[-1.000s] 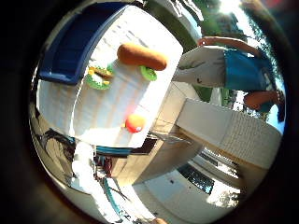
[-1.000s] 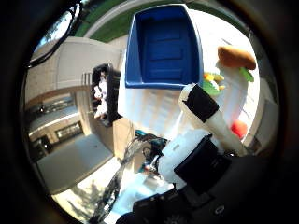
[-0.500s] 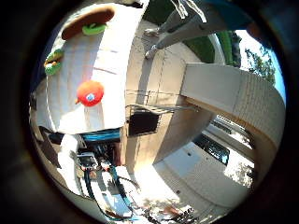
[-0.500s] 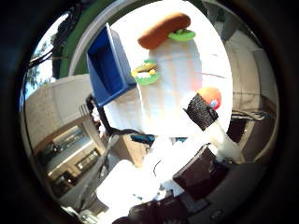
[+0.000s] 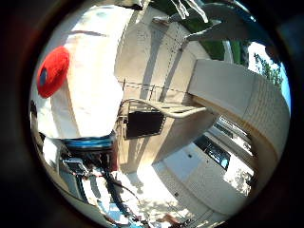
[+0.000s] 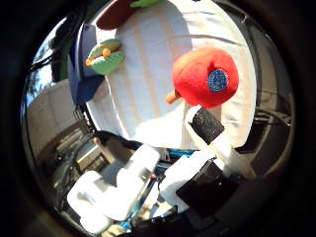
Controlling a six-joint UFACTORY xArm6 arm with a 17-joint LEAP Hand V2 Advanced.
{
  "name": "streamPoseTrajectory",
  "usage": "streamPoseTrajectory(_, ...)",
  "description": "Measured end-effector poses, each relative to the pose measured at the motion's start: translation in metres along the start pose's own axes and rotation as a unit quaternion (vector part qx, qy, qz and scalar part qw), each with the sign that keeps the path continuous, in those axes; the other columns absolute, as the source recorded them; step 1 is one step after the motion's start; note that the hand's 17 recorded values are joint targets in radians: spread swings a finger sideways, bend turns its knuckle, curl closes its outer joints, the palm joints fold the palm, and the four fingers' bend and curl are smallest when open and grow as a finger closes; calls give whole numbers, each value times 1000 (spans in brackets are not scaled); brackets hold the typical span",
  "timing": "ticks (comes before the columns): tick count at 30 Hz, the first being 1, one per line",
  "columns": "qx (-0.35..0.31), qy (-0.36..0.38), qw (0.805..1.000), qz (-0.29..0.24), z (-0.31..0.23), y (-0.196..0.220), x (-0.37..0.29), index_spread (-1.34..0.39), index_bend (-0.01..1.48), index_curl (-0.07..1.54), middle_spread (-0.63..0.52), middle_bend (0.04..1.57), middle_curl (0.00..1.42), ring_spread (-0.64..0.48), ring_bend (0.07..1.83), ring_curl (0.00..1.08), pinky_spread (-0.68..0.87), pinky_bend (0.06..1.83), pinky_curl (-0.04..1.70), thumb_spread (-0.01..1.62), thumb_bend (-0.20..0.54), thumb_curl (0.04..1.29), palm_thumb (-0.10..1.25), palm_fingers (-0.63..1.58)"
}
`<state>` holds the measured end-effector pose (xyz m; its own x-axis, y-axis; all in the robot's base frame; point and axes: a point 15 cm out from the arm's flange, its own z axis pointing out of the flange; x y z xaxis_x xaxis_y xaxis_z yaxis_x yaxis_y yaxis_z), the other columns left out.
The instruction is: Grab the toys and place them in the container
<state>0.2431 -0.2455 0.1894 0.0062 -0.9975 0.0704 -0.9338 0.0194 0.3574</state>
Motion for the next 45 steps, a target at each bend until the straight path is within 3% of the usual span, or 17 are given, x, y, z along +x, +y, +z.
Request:
streamPoseTrajectory(6,-16,-11,1000,-11,29,-6,-8,-123,176,293,20,183,319,250,306,336,405,364,265,1183,-23,330,637,177)
streamPoseTrajectory(8,-23,-12,1000,-14,34,-6,-9,-105,167,289,5,213,331,251,348,339,399,361,256,1177,-22,333,644,292)
streamPoseTrajectory(9,-26,-8,1000,-14,35,-6,-9,-112,151,277,-19,262,347,242,438,351,401,386,244,1172,-21,334,652,490)
streamPoseTrajectory(11,-29,-1,999,-21,35,-6,-9,-136,126,262,-45,316,367,212,547,372,393,401,238,1167,-19,338,662,649)
streamPoseTrajectory(12,-29,1,999,-22,34,-6,-9,-177,65,235,-63,441,415,201,733,436,400,501,275,1161,-14,341,676,958)
streamPoseTrajectory(13,-28,3,999,-24,33,-7,-10,-220,48,171,-96,532,458,163,885,470,396,556,281,1149,-13,347,701,1023)
streamPoseTrajectory(16,-22,11,999,-34,23,-10,-14,-305,108,132,-144,711,571,96,1095,609,392,733,385,1130,-4,360,762,1077)
streamPoseTrajectory(19,-9,18,999,-32,6,-7,-15,-407,207,93,-180,844,673,35,1165,683,376,1016,514,1114,6,398,853,1144)
streamPoseTrajectory(25,-14,20,999,-26,-31,27,-32,-577,444,82,-217,995,814,-40,1227,749,300,1273,677,1149,0,465,945,1104)
streamPoseTrajectory(31,-22,35,997,-71,-101,56,-81,-701,610,77,-231,1056,903,-77,1278,793,251,1343,760,1185,-12,506,959,1024)
streamPoseTrajectory(36,27,16,993,-118,-186,65,-139,-773,714,69,-238,1081,958,-94,1315,819,223,1377,807,1208,-14,528,960,978)
streamPoseTrajectory(42,110,-3,979,-174,-269,43,-236,-832,811,55,-243,1109,1007,-106,1348,838,199,1403,845,1227,-16,547,954,937)
streamPoseTrajectory(45,114,-30,975,-187,-282,14,-279,-847,839,49,-244,1121,1020,-108,1357,842,194,1406,856,1227,-18,550,944,925)
